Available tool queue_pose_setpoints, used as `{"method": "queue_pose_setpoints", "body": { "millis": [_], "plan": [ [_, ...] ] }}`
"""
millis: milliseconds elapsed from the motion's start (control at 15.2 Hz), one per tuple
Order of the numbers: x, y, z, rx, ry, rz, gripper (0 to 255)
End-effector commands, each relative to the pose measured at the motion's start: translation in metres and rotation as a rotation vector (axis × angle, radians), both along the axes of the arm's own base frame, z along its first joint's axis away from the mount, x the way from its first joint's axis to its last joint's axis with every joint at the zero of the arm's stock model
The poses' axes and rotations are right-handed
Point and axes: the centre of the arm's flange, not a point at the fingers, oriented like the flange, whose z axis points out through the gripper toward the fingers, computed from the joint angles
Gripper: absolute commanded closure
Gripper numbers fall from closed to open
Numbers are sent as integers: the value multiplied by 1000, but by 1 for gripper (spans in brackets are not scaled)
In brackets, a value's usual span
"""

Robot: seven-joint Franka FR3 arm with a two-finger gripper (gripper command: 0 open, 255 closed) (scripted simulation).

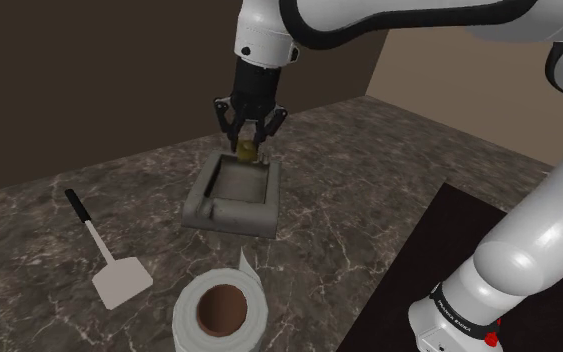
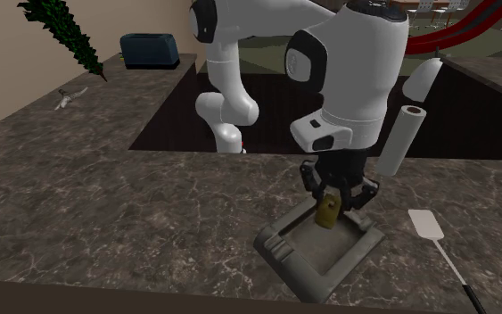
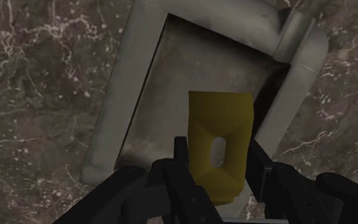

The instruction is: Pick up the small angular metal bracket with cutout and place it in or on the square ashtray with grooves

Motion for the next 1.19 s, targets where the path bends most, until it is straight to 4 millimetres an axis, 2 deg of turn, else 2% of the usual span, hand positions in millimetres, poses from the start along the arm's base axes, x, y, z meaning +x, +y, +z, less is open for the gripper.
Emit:
{"method": "queue_pose_setpoints", "body": {
  "millis": [0, 726, 1122],
  "plan": [
    [1, 1, -10, 0, -1, 0, 255],
    [1, 1, -69, 0, -1, 0, 255],
    [1, 1, -69, 0, -1, 0, 255]
  ]
}}
